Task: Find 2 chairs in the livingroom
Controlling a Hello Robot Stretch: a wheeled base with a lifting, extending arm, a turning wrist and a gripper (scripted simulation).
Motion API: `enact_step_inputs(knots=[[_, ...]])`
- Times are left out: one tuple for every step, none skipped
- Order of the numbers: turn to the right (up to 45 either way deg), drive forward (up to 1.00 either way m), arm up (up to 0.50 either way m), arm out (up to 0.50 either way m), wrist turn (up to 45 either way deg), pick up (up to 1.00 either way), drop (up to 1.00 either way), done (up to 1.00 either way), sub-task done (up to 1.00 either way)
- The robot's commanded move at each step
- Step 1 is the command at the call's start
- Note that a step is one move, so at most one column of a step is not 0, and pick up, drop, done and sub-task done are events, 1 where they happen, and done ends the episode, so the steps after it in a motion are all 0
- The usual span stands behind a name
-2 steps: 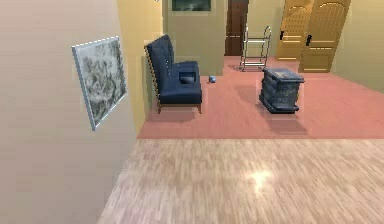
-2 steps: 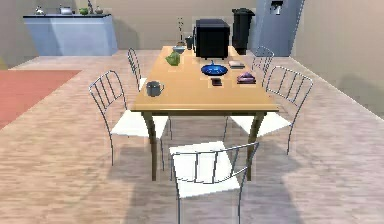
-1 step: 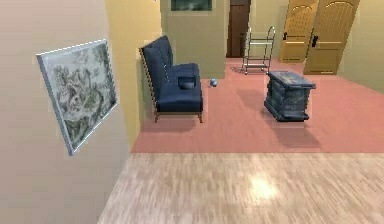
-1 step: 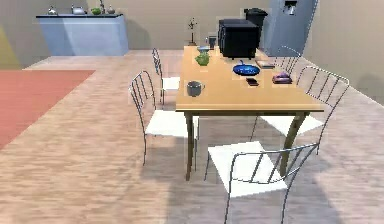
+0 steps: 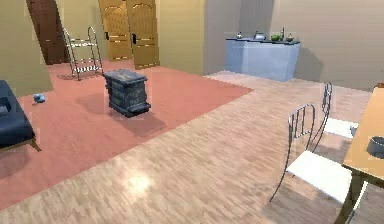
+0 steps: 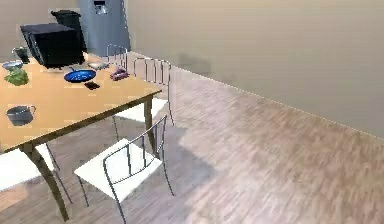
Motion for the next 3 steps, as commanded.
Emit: enact_step_inputs(knots=[[0.0, 1.0, 0.0, 0.0, 0.0, 0.0, 0.0, 0.0, 0.0], [0.0, 1.0, 0.0, 0.0, 0.0, 0.0, 0.0, 0.0, 0.0], [0.0, 1.0, 0.0, 0.0, 0.0, 0.0, 0.0, 0.0, 0.0]])
